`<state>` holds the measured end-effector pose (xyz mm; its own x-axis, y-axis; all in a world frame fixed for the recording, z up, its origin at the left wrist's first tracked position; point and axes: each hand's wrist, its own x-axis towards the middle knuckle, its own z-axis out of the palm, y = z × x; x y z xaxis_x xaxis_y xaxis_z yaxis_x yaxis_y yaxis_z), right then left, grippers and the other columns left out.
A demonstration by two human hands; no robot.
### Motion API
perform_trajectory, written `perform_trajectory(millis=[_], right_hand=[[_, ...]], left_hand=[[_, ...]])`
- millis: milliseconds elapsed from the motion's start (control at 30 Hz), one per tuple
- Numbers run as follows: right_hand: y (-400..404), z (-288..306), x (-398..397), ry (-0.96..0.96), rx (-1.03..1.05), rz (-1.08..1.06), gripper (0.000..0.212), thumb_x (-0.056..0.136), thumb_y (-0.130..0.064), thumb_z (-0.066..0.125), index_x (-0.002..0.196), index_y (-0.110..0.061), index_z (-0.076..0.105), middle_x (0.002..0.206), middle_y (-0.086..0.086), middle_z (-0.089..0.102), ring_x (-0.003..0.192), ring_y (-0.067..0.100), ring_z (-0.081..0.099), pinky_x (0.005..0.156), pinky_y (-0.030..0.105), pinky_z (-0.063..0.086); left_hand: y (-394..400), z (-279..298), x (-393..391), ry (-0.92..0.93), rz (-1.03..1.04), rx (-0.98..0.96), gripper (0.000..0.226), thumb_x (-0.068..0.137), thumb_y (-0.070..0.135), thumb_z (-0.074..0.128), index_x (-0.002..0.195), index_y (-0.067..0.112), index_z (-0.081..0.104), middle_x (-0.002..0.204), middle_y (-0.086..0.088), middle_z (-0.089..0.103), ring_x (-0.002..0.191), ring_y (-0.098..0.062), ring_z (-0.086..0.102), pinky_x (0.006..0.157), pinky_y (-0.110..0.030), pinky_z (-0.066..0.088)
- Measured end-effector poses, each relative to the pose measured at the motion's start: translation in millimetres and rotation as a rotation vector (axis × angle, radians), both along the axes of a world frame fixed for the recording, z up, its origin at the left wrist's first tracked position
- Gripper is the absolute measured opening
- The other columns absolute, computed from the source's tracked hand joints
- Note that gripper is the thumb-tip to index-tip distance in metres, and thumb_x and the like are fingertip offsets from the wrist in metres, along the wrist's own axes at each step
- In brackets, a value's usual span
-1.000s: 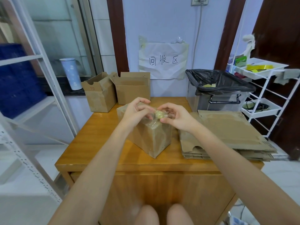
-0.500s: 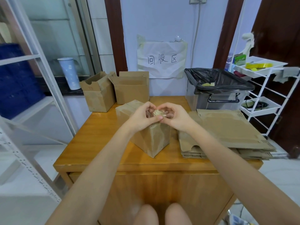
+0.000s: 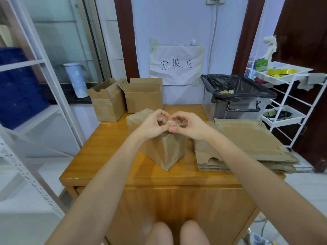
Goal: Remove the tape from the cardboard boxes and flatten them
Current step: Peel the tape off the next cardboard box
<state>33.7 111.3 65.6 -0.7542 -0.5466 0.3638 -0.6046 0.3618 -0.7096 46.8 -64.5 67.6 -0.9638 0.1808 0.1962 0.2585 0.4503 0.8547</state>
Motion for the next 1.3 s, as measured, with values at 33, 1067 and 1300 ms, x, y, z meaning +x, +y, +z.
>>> perform_trajectory(millis=[33,1067,1300], right_hand=[[0.7,0.9,-0.5,0.007,-0.004,-0.017,0.023,0.083,-0.024,0.073,0.104,-0.020,0.065,0.101,-0.004,0.067,0.098,0.013,0.063,0.089,0.030,0.052],[20.9,-8.4,7.6,0.528,0.328,-0.111,0.038,0.088,-0.027,0.066,0.124,-0.016,0.064,0.106,0.005,0.059,0.095,0.023,0.053,0.081,0.037,0.047],[23.5,0.5,3.0,0.760,0.474,-0.124,0.039,0.069,-0.011,0.084,0.104,-0.003,0.070,0.083,0.011,0.064,0.073,0.031,0.063,0.065,0.037,0.053]], left_hand=[[-1.3,3.3,-0.8,-0.041,0.021,0.035,0.018,0.097,0.033,0.054,0.101,0.015,0.057,0.076,0.005,0.063,0.080,-0.011,0.062,0.068,-0.012,0.044],[-1.6,-15.9,-2.3,0.227,0.106,-0.453,0.037,0.097,0.006,0.036,0.109,0.029,0.064,0.121,0.010,0.054,0.117,-0.009,0.046,0.096,-0.034,0.038],[4.0,-16.4,-1.1,0.249,0.164,-0.495,0.038,0.097,0.006,0.034,0.111,0.028,0.063,0.122,0.008,0.052,0.119,-0.011,0.044,0.091,-0.030,0.035]])
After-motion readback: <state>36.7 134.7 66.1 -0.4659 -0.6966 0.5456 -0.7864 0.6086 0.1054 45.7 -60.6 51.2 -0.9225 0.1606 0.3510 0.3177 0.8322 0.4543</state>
